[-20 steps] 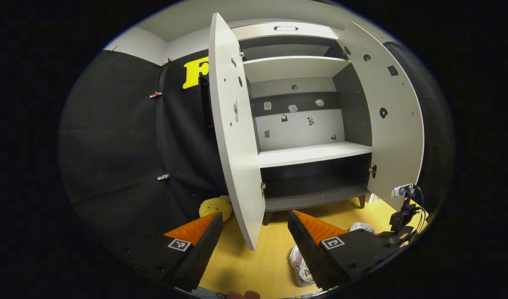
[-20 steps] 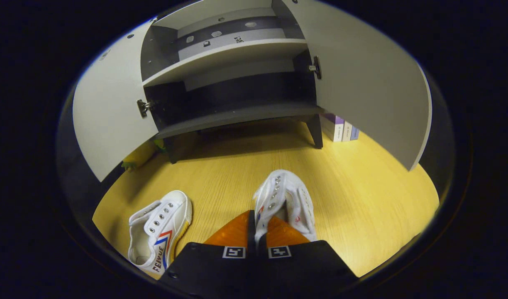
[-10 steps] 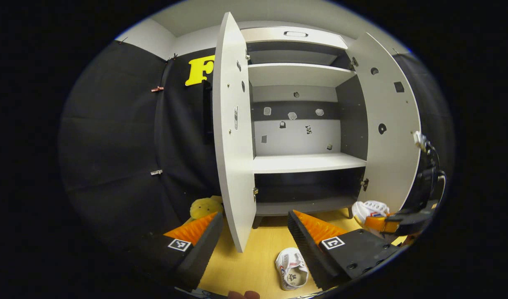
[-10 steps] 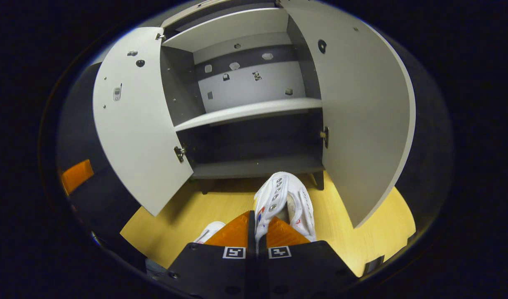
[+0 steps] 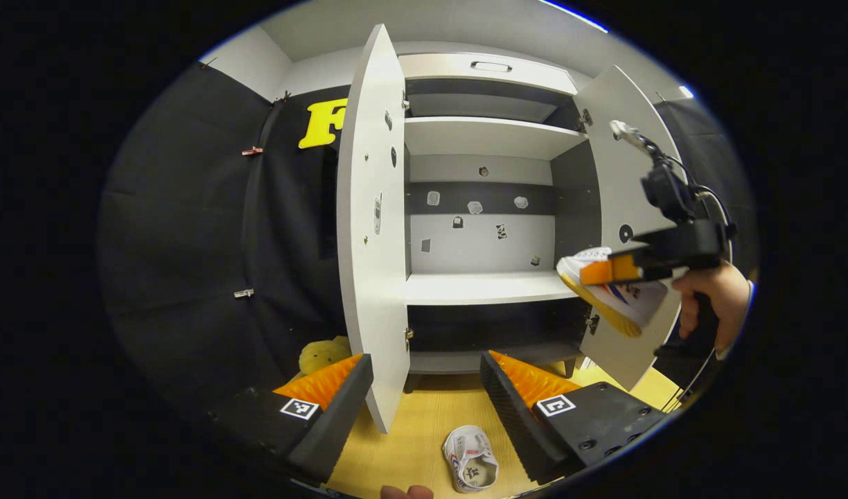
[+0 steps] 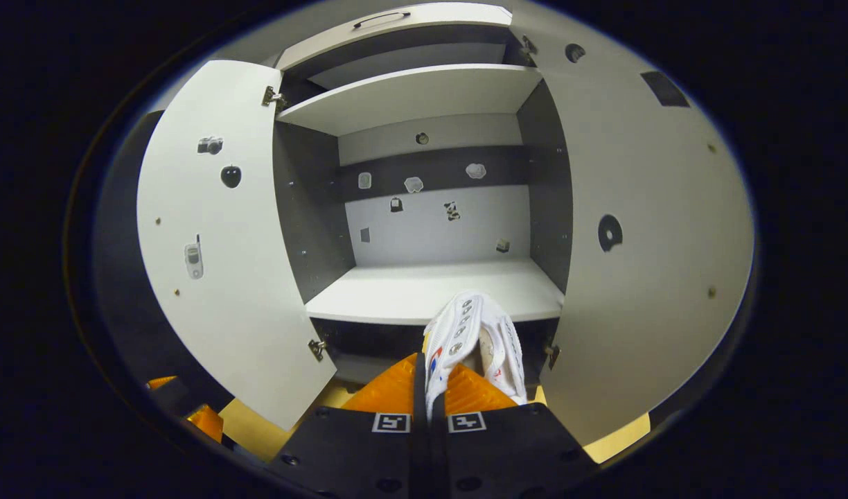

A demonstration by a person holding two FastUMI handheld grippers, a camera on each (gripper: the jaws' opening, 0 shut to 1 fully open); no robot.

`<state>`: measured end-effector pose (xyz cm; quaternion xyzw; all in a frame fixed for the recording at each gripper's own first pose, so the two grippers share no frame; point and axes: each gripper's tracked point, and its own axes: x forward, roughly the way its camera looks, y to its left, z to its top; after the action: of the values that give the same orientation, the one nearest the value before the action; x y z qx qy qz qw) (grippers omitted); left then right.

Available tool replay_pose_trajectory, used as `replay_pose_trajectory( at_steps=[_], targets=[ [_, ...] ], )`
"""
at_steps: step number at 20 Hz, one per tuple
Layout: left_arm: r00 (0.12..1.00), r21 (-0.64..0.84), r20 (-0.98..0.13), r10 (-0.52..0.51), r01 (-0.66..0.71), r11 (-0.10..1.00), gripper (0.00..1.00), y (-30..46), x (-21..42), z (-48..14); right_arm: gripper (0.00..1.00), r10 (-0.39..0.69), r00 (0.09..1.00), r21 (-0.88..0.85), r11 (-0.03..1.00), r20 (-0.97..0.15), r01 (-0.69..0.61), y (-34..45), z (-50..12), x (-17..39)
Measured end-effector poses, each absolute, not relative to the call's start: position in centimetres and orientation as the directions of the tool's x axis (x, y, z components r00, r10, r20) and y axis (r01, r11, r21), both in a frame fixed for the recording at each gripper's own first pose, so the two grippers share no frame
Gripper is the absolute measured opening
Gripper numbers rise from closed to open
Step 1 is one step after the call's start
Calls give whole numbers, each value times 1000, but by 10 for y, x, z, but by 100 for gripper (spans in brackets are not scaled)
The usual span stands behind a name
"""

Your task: Grab one shoe with the right hand and put it into the shoe cabinet, grab the other shoe with the left hand and put it into the shoe cabinet; then close the right door with the right hand and the left door with the left hand.

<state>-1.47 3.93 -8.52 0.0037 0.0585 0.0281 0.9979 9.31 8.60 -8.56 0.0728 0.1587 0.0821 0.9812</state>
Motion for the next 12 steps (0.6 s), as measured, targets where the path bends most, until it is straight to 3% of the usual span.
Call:
replay_pose_trajectory(
  at_steps=[7,12],
  targets=[
    [992,4,-116,51,-51,999,98,37,-4,-85,5,124,940,34,992,-319,-120,84,-81,231],
    [988,-12,-136,75,-78,997,98,38,2,-91,5,78,914,-77,990,-398,-119,80,-112,321]
  ],
)
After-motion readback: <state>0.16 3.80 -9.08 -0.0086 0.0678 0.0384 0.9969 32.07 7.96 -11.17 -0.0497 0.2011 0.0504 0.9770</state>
